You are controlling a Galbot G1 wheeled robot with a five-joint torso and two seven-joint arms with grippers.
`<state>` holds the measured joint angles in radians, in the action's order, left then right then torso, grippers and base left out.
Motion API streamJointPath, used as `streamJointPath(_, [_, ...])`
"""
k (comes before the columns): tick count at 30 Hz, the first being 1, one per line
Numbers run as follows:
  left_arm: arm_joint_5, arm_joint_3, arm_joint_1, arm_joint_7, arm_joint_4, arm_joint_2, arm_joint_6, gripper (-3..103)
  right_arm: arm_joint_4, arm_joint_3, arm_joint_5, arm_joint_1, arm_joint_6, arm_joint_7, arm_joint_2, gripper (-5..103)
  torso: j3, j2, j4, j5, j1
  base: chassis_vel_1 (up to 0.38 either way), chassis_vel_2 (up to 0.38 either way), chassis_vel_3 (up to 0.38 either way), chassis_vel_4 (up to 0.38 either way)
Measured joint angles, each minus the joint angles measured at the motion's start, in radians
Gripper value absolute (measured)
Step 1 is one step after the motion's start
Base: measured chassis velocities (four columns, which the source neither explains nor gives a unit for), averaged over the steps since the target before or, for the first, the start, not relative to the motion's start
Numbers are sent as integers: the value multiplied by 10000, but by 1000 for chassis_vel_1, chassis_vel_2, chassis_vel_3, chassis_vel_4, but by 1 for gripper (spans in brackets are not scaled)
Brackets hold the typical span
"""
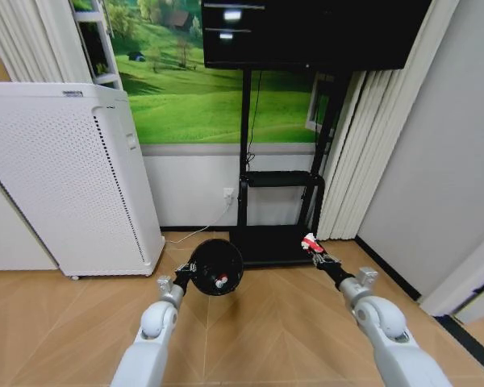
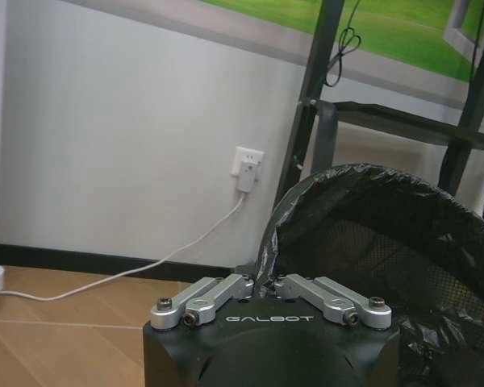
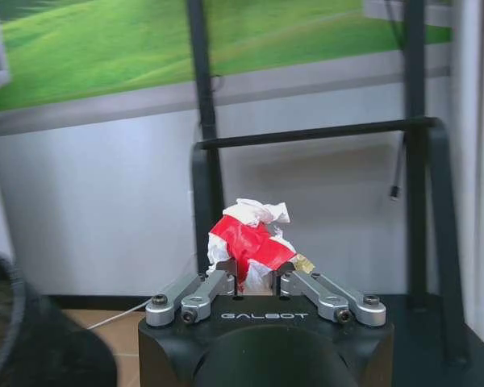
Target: Pick up the trash bin and place the garbage on the floor into it.
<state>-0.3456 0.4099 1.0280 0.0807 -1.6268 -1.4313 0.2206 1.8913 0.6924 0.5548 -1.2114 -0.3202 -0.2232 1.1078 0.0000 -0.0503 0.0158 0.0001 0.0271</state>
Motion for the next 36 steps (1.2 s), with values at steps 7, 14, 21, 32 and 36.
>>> streamJointPath(7, [20, -381, -248, -88, 241, -148, 25, 3, 979, -309, -652, -623, 311, -1750, -186, 20, 0, 0, -3, 0, 0, 0, 0, 0, 0])
streamJointPath(14, [47, -530, -276, -140, 267, -256, 33, 3, 1948, -1098, -1325, -1061, 304, -2364, -279, 20, 0, 0, -1, -2, 0, 0, 0, 0, 0])
streamJointPath(21, [144, -974, -261, -192, 220, -349, 50, 3, 2012, -1897, -1616, -384, -121, -2441, -103, 20, 0, 0, -2, 0, 0, 0, 0, 0, 0])
streamJointPath(32, [216, -1568, -242, -325, 228, -337, 58, 3, 1221, -3147, -2154, 259, -344, -2211, -9, 20, 0, 1, -1, -1, 0, 0, 0, 0, 0])
streamJointPath(36, [203, -1688, -221, -327, 183, -296, 65, 3, 916, -3585, -2854, 296, -338, -1766, 234, 18, 0, 0, -1, -1, 0, 0, 0, 0, 0])
